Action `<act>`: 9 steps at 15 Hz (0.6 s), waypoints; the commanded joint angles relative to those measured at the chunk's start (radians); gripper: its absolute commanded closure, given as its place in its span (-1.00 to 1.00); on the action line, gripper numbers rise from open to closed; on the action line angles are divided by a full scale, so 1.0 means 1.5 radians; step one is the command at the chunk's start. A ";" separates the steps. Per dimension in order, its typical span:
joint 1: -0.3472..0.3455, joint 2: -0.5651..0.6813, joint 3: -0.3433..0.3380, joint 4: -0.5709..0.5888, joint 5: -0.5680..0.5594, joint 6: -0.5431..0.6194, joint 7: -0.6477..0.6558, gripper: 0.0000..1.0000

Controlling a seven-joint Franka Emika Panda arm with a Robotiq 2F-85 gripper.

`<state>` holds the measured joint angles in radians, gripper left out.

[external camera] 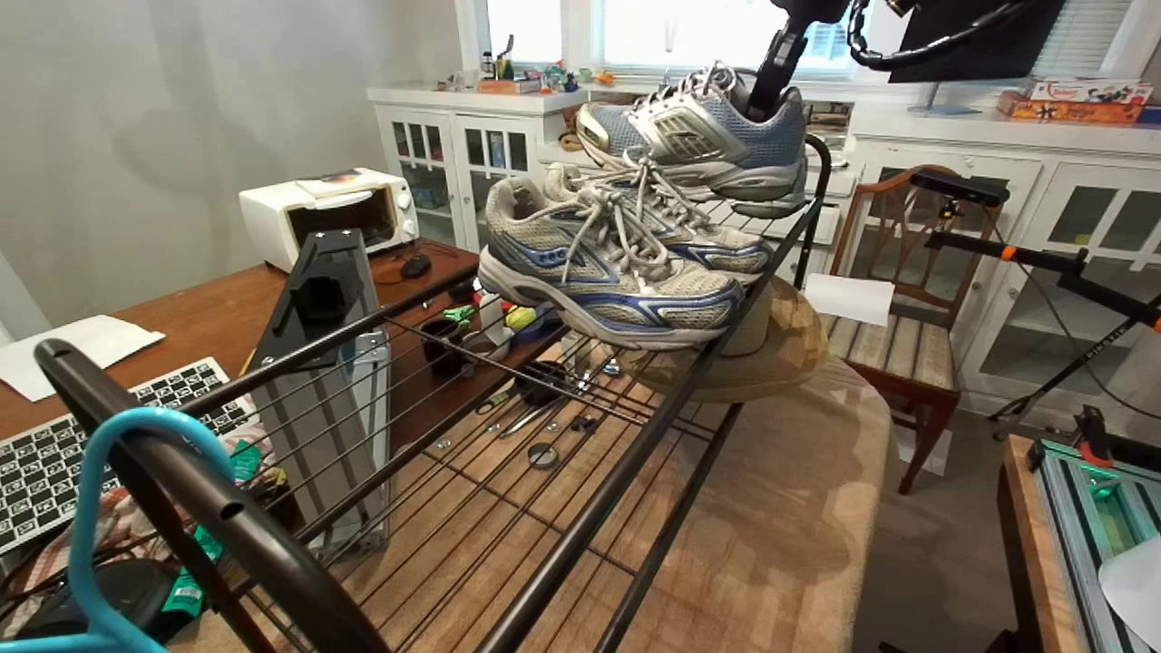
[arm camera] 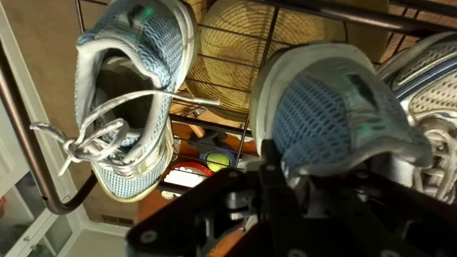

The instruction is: Move the blue pair of shoes to the left

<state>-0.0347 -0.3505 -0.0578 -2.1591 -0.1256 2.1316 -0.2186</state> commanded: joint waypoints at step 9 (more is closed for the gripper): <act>0.016 -0.019 0.030 0.046 -0.020 -0.006 0.007 0.94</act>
<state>-0.0245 -0.3938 -0.0198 -2.1342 -0.1461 2.1315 -0.2186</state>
